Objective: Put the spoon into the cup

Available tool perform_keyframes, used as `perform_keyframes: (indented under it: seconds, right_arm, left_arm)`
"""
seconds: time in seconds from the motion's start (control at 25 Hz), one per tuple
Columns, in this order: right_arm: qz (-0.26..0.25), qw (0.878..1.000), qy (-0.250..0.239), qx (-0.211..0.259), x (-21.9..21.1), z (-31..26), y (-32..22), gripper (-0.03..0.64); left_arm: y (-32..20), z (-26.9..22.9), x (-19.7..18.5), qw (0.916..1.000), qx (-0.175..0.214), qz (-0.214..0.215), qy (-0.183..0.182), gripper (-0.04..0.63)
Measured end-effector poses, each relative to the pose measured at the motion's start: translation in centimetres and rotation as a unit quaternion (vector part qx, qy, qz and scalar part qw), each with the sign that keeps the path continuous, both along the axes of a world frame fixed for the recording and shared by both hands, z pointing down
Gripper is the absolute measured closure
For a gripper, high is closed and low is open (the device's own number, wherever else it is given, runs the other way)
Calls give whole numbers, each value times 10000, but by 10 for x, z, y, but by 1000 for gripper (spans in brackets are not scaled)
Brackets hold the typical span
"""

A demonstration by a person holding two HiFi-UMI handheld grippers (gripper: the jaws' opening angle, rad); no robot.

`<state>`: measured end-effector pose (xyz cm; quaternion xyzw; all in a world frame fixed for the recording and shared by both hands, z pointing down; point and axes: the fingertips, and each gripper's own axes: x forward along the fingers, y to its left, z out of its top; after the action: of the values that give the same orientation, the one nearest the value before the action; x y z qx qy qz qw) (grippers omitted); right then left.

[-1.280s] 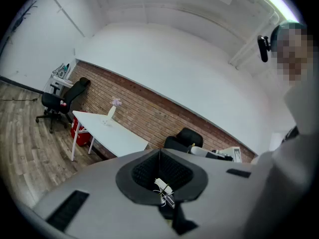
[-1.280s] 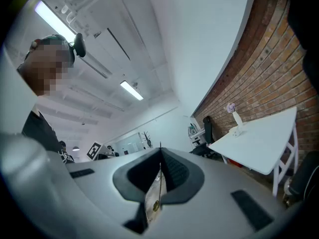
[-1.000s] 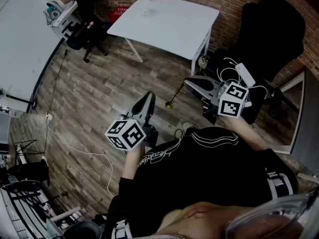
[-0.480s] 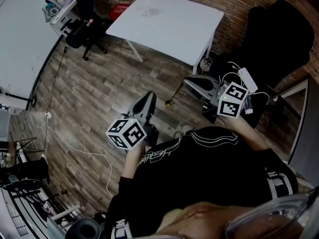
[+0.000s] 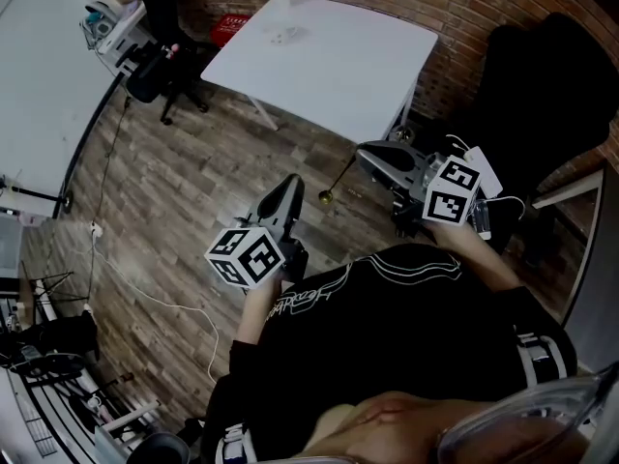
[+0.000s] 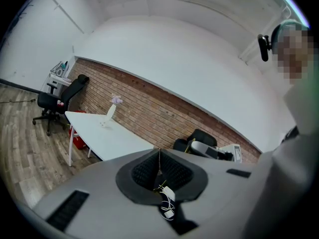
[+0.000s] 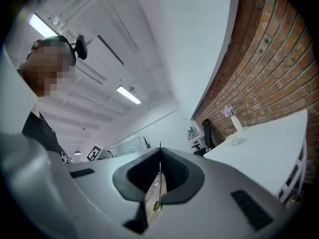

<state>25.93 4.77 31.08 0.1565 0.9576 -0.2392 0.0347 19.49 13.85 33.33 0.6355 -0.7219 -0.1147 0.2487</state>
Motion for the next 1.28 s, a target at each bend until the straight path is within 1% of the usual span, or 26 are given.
perform_keyframes:
  seconds: [0.2, 0.52, 0.68, 0.8, 1.04, 1.2, 1.28]
  right_arm:
    - [-88, 9999, -102, 45, -8, -3, -22, 617]
    - [-215, 9996, -175, 92, -21, -6, -32, 617]
    - [-219, 9995, -190, 77, -32, -5, -34, 617]
    - [-210, 9996, -178, 89, -42, -2, -35, 617]
    - [-140, 9998, -59, 120, -85, 7, -43, 617]
    - [-71, 9999, 1, 94, -126, 9, -50, 617]
    - [-1, 10000, 39, 59, -151, 10, -56, 617]
  left_arm:
    - [-19, -7, -8, 9998, 106, -112, -152, 588]
    - [-30, -7, -17, 9995, 143, -186, -198, 588]
    - [-30, -10, -31, 9992, 170, -252, -252, 588]
    - [-29, -6, -43, 9991, 218, -296, -208, 588]
    - [-36, 3, -88, 9993, 230, -260, -113, 588]
    - [-48, 5, -127, 9997, 208, -112, -73, 588]
    - [-54, 6, -152, 9998, 187, -42, -38, 588]
